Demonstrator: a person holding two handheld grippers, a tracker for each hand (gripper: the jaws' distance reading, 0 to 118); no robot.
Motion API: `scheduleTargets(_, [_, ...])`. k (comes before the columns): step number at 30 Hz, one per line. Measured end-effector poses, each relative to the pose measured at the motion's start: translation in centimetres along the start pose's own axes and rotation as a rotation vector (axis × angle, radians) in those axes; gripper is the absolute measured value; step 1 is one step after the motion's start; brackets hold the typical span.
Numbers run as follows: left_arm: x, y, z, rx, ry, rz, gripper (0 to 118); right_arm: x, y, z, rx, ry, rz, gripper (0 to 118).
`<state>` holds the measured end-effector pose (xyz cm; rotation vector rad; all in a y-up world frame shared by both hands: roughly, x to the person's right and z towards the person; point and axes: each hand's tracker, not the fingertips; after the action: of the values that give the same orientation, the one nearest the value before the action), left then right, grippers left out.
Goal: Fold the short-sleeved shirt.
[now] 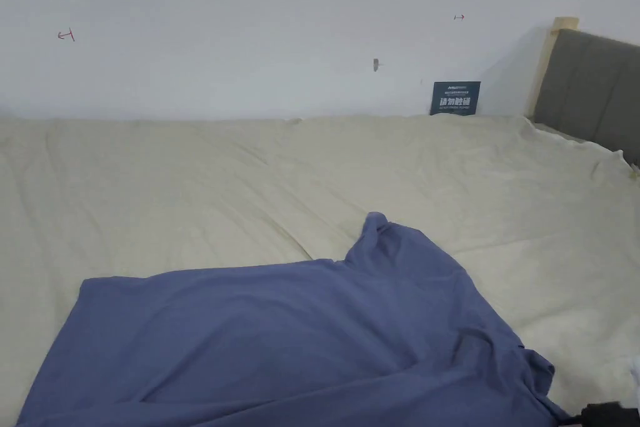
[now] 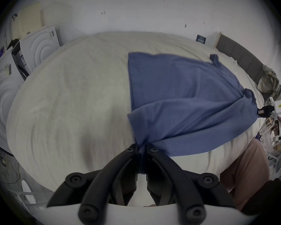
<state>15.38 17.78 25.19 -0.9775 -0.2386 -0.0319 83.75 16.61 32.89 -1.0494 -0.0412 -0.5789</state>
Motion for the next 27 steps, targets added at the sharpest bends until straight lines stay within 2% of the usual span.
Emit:
scheduleTargets(1, [-0.1,-0.2,-0.2,-0.007,0.003,-0.002,10,-0.2,-0.1,0.1,0.005,0.003,0.007,5])
scheduleTargets(2, [-0.2,-0.3,0.0,-0.005,0.009,-0.006,15,-0.3,0.0,0.2,0.011,-0.003,0.017,15])
scheduleTargets(3, [-0.6,-0.3,0.3,0.011,0.021,-0.004,22,-0.5,0.0,0.6,0.027,-0.034,0.035,32])
scheduleTargets(4, [-0.8,-0.2,0.7,0.024,0.035,0.001,40,-0.8,0.1,1.0,0.036,-0.107,0.059,54])
scheduleTargets(5, [-1.0,0.0,1.0,0.038,0.087,0.003,80,-1.0,0.2,1.5,0.046,-0.193,0.07,80])
scheduleTargets(6, [-1.3,0.1,1.3,0.047,0.115,0.003,109,-1.2,0.5,2.2,0.077,-0.267,0.082,93])
scheduleTargets(7, [-1.6,0.1,1.7,0.06,0.111,0.01,118,-1.4,0.6,3.0,0.111,-0.298,0.116,95])
scheduleTargets(8, [-2.1,0.2,2.8,0.13,0.11,0.024,117,-1.8,0.7,4.0,0.154,-0.328,0.158,95])
scheduleTargets(10, [-2.7,0.5,3.9,0.122,0.101,0.056,117,-3.1,0.8,5.7,0.228,-0.355,0.213,95])
scheduleTargets(13, [-2.1,0.7,5.6,0.186,0.08,0.061,117,-6.4,0.2,7.6,0.301,-0.254,0.255,95])
scheduleTargets(14, [-1.8,1.0,6.0,0.187,0.068,0.071,115,-7.6,0.1,7.8,0.322,-0.173,0.273,94])
scheduleTargets(15, [-1.1,1.1,6.4,0.186,0.017,0.075,103,-9.0,-0.1,7.9,0.335,-0.108,0.297,87])
scheduleTargets(16, [-0.5,1.1,7.0,0.239,-0.012,0.069,73,-10.4,-0.4,7.9,0.347,-0.048,0.327,69])
scheduleTargets(17, [0.2,1.2,7.7,0.313,-0.011,0.061,14,-11.8,-0.6,7.8,0.374,-0.009,0.357,21])
scheduleTargets(18, [1.0,1.3,8.0,0.35,0.009,0.04,0,-13.0,-0.7,7.4,0.399,0.009,0.396,0])
scheduleTargets(20, [2.4,1.6,8.2,0.379,0.083,-0.004,0,-15.5,-1.3,6.9,0.453,-0.006,0.466,0])
scheduleTargets(22, [2.8,2.1,8.5,0.412,0.012,-0.002,0,-17.1,-1.2,6.4,0.478,0.048,0.506,0])
scheduleTargets(25, [3.5,4.1,8.7,0.459,-0.003,0.004,0,-18.9,-0.8,6.0,0.48,0.114,0.476,0])
scheduleTargets(27, [3.5,7.2,8.6,0.504,-0.037,-0.011,0,-18.6,0.6,5.0,0.477,0.143,0.434,0])
